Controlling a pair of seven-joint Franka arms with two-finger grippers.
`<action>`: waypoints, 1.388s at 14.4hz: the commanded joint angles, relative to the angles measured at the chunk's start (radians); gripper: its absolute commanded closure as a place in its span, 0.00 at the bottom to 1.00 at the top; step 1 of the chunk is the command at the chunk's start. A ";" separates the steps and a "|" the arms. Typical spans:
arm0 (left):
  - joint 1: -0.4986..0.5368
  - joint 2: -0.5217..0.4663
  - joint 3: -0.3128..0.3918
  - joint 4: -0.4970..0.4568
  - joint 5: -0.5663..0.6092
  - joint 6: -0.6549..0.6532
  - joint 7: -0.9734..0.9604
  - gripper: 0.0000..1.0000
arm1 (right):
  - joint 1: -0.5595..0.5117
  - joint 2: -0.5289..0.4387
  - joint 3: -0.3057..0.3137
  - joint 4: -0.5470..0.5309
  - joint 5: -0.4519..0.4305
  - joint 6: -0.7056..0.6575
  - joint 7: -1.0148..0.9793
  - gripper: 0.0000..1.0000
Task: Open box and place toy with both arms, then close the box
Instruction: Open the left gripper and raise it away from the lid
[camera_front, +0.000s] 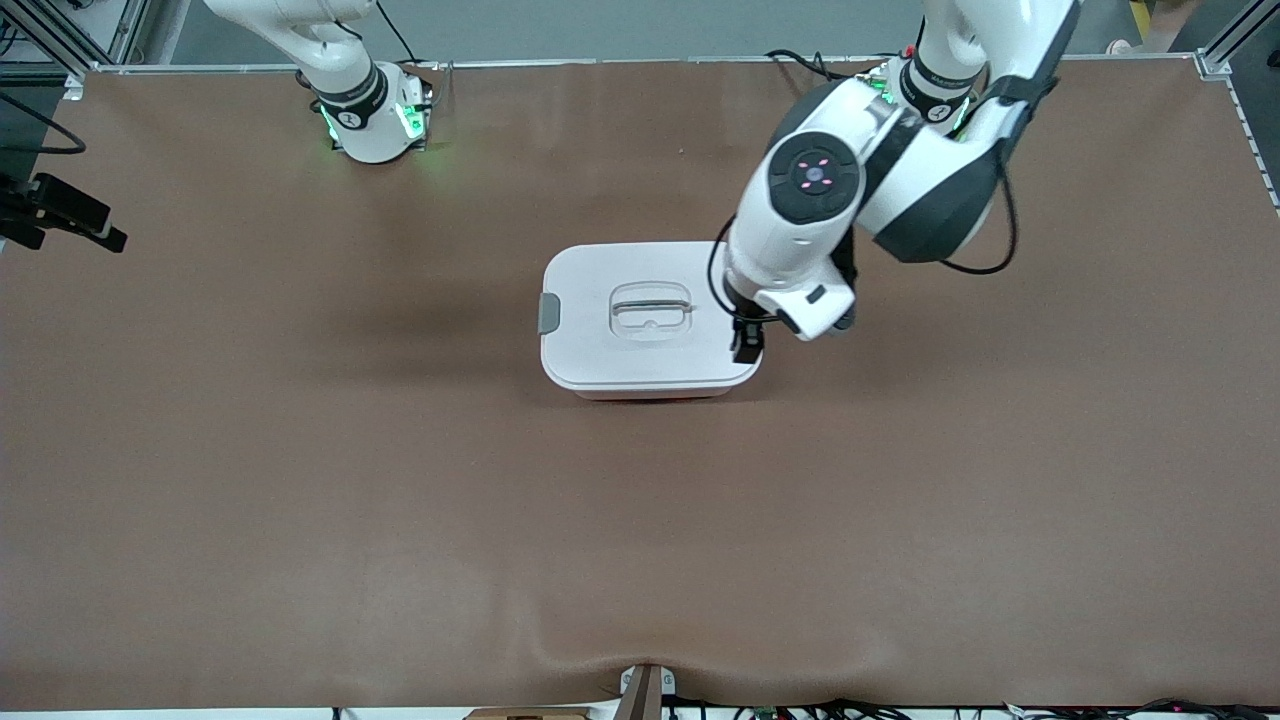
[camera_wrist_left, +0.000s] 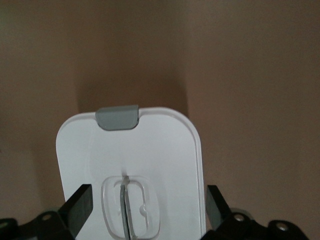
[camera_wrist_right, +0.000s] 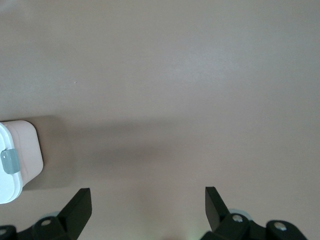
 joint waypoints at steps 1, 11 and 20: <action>0.059 -0.054 -0.004 -0.010 0.013 -0.055 0.100 0.00 | -0.016 -0.002 0.016 0.010 0.011 -0.007 0.008 0.00; 0.347 -0.152 -0.009 -0.008 0.000 -0.195 0.677 0.00 | -0.015 0.004 0.016 0.012 0.013 -0.010 0.008 0.00; 0.587 -0.191 -0.007 -0.007 0.009 -0.206 1.290 0.00 | -0.015 0.004 0.016 0.012 0.011 -0.007 0.008 0.00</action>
